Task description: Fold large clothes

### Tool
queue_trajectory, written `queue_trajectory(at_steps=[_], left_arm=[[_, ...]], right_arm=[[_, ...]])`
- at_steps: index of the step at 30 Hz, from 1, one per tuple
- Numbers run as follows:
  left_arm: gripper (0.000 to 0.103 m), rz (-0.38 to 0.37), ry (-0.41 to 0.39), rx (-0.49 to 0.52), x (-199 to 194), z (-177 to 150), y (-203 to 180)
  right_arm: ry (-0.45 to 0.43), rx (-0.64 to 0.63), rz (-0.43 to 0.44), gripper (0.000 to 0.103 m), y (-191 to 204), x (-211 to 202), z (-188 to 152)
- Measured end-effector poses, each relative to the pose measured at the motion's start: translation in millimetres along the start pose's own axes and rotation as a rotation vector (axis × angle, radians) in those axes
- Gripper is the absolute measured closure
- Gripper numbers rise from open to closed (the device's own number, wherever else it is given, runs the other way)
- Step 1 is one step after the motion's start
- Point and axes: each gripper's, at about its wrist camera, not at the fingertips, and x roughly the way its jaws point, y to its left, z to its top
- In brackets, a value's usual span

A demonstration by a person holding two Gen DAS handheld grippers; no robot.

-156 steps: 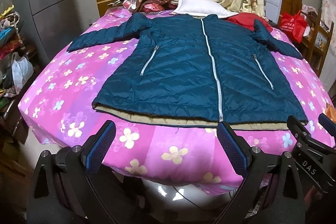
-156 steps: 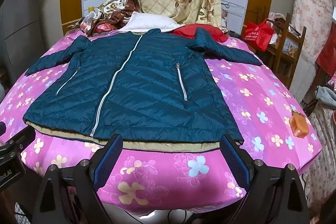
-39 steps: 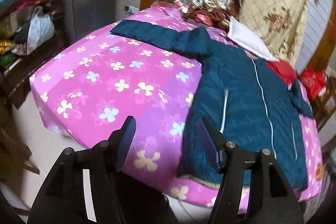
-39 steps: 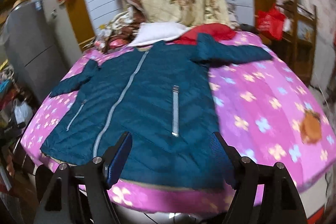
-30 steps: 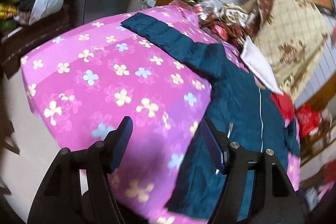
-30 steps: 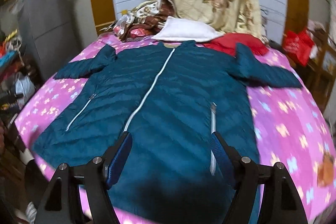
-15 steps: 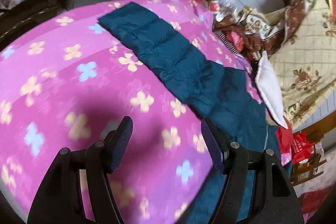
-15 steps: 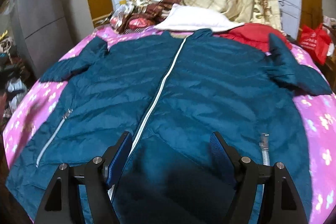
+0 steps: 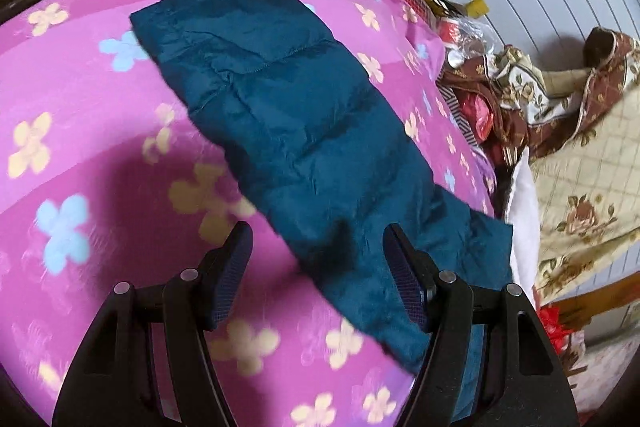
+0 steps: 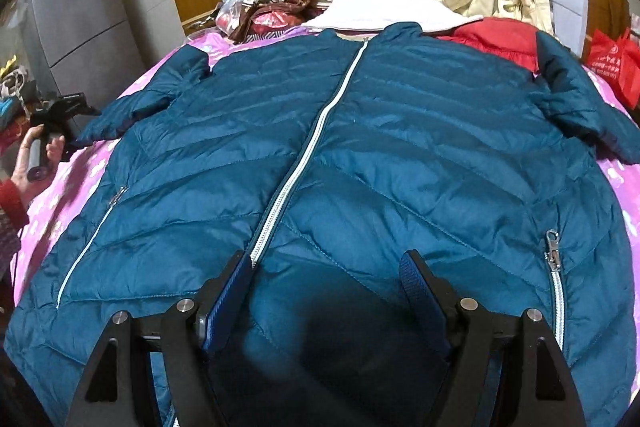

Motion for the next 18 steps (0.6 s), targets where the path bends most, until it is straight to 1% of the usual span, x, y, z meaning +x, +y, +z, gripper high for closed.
queue_trajectory(at_steps=[4, 7, 11, 12, 13, 14, 16, 17, 18], left_arm=[[0.035, 0.029, -0.019, 0.025, 11, 9, -3], [0.035, 0.053, -0.042, 0.016, 16, 16, -4], [0.036, 0.107, -0.053, 0.023, 22, 23, -10], [0.042, 0.13, -0.045, 0.03, 23, 24, -13], [0.07, 0.156, -0.035, 0.037, 25, 25, -15], [0.082, 0.195, -0.005, 0.047, 27, 25, -18], [0.091, 0.206, 0.009, 0.056, 24, 25, -25], [0.092, 0.214, -0.003, 0.077, 19, 23, -32], [0.093, 0.217, -0.018, 0.119, 11, 20, -45]], right_arm=[[0.006, 0.016, 0.013, 0.028, -3, 1, 0], [0.013, 0.034, 0.025, 0.028, -6, 3, 0], [0.019, 0.041, 0.029, 0.027, -7, 5, 0], [0.021, 0.041, 0.029, 0.027, -7, 5, 0], [0.022, 0.042, 0.031, 0.026, -7, 5, 0], [0.023, 0.045, 0.035, 0.026, -8, 5, 0], [0.024, 0.053, 0.041, 0.026, -9, 6, 0], [0.023, 0.056, 0.043, 0.026, -9, 6, 0], [0.023, 0.058, 0.044, 0.026, -9, 7, 1]])
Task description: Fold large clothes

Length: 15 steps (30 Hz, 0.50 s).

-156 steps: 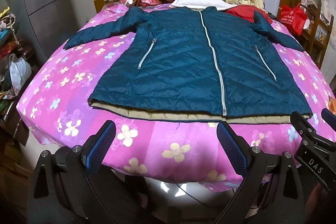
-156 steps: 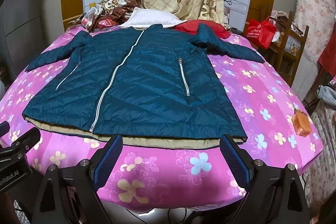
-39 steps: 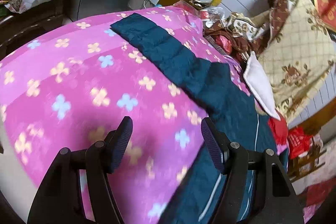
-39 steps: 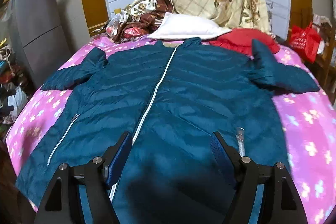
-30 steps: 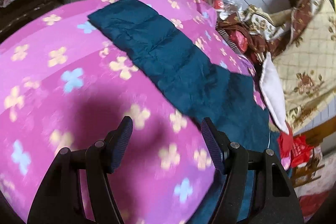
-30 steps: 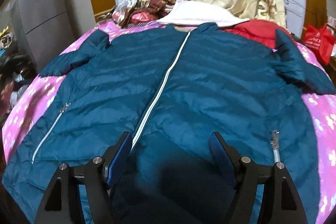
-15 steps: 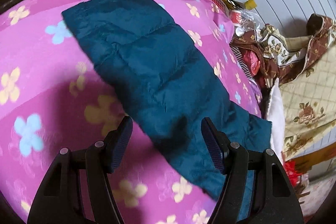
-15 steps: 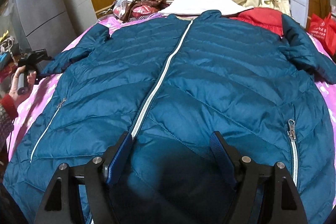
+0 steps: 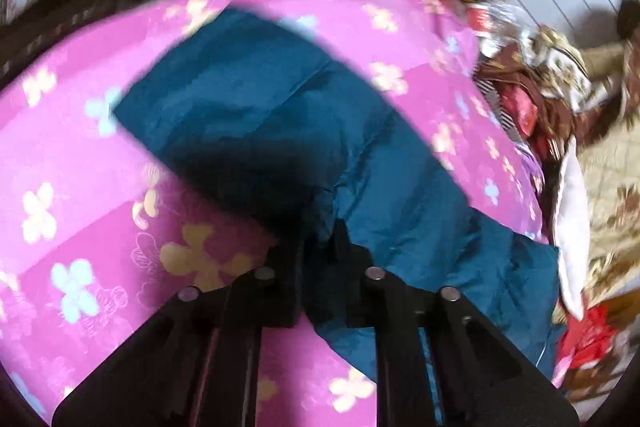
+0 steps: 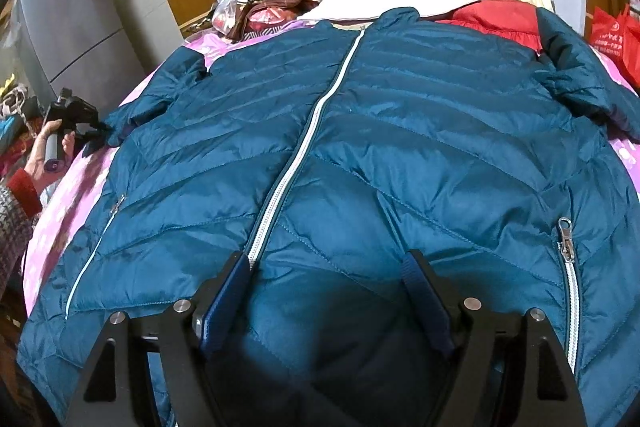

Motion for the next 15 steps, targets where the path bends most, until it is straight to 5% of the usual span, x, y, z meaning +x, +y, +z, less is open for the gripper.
queue_trajectory(at_steps=[4, 9, 15], left_arm=[[0.095, -0.049, -0.065, 0.15, -46, -14, -55], [0.095, -0.24, -0.077, 0.406, -109, -74, -167], [0.095, -0.395, 0.068, 0.647, -121, -190, -261]], right_arm=[[-0.002, 0.013, 0.011, 0.026, -3, 1, 1], [-0.01, 0.033, 0.027, 0.026, -5, -1, 0], [-0.024, 0.077, 0.056, 0.026, -13, -4, 0]])
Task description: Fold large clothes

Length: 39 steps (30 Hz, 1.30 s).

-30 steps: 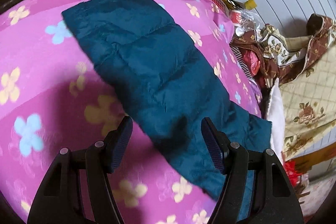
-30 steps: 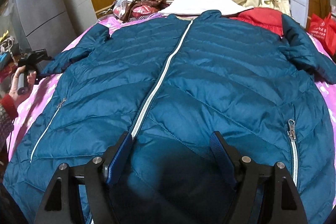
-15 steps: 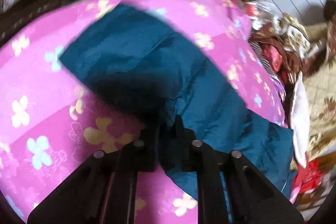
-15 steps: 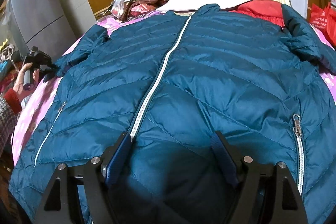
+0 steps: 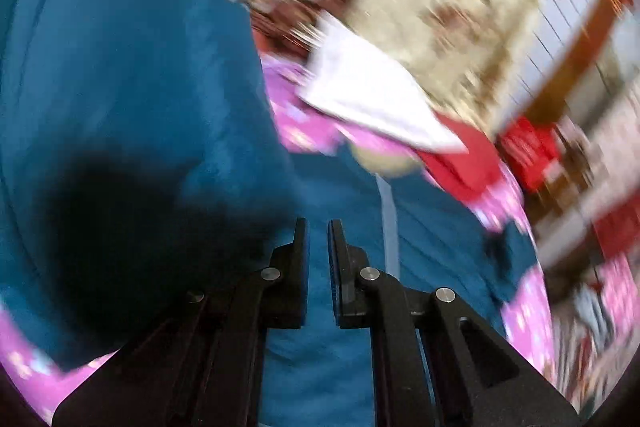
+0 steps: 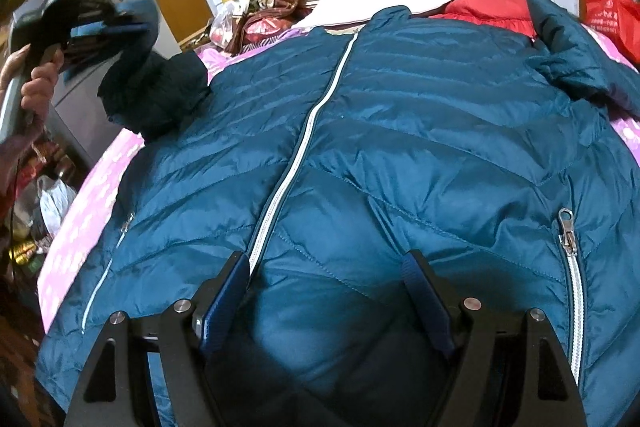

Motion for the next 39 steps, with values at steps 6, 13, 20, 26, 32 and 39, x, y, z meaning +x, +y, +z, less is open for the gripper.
queue_trajectory(at_steps=[6, 13, 20, 26, 32, 39], left_arm=[[0.094, -0.007, 0.138, 0.134, 27, -70, -59], [0.038, 0.026, 0.052, 0.136, -16, -151, -35], [0.038, 0.288, -0.049, 0.017, -25, -208, 28], [0.038, 0.329, -0.108, 0.024, -33, -213, 50], [0.038, 0.3, -0.09, 0.009, -34, -218, 62], [0.038, 0.286, -0.069, 0.037, -29, -220, 56]], right_arm=[[-0.009, 0.034, 0.018, 0.026, -6, -2, 1], [-0.003, 0.031, 0.005, 0.026, -5, -1, 2], [0.063, -0.085, -0.09, 0.017, 15, 8, 2], [0.037, -0.205, -0.204, 0.02, 58, -18, 38], [0.116, -0.163, -0.204, 0.021, 91, 38, 108], [0.197, 0.163, -0.23, 0.03, 54, 129, 151]])
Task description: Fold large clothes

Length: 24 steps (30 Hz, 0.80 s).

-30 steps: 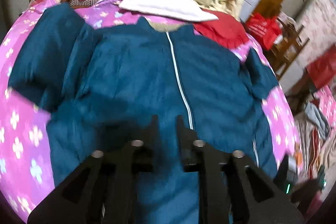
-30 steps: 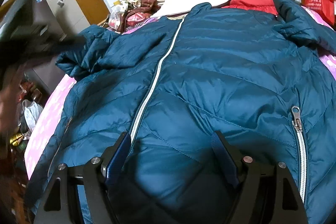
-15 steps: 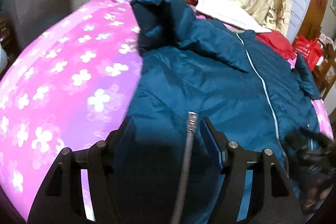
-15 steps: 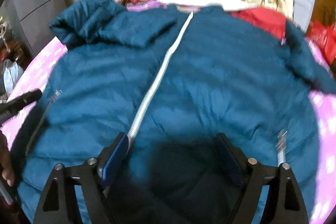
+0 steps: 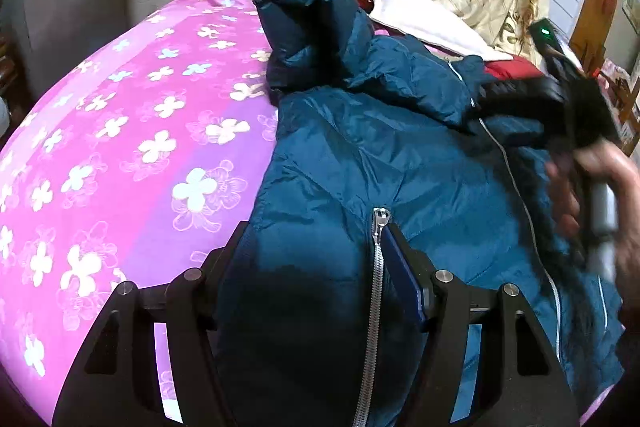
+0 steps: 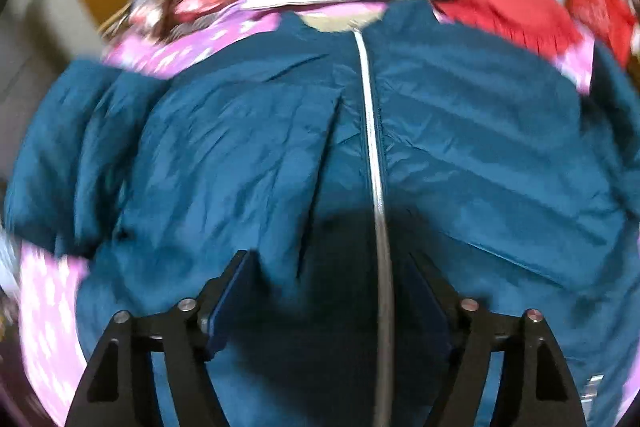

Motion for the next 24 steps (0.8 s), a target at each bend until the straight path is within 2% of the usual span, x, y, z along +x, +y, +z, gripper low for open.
queue_trajectory(at_steps=[2, 3, 4, 7, 9, 12, 19, 21, 24], left_arm=[[0.038, -0.004, 0.013, -0.002, 4, 0, 0], [0.038, -0.011, 0.025, -0.01, 7, 1, 0], [0.038, -0.018, 0.034, -0.017, 9, 1, 1], [0.038, -0.026, 0.07, -0.049, 17, 2, 4], [0.038, -0.019, 0.078, -0.06, 19, 2, 5], [0.038, -0.014, 0.077, -0.066, 17, 1, 5], [0.038, 0.01, 0.081, -0.048, 19, -3, 1], [0.038, 0.017, 0.082, -0.043, 20, -3, -1], [0.038, 0.027, 0.084, -0.035, 23, -4, -2]], right_arm=[[-0.004, 0.034, 0.029, 0.031, 3, 8, 5], [-0.005, 0.026, 0.032, 0.043, 9, 12, 7], [0.003, 0.007, 0.034, 0.066, 15, 16, 9], [0.016, -0.029, 0.029, 0.093, 28, 15, 13], [-0.009, -0.047, -0.006, 0.096, 26, 4, 17], [-0.065, -0.03, -0.093, 0.097, 2, -17, 29], [-0.131, 0.097, -0.363, 0.097, -98, -54, 48], [-0.132, 0.122, -0.413, 0.097, -122, -57, 50], [-0.119, 0.157, -0.444, 0.097, -149, -52, 53]])
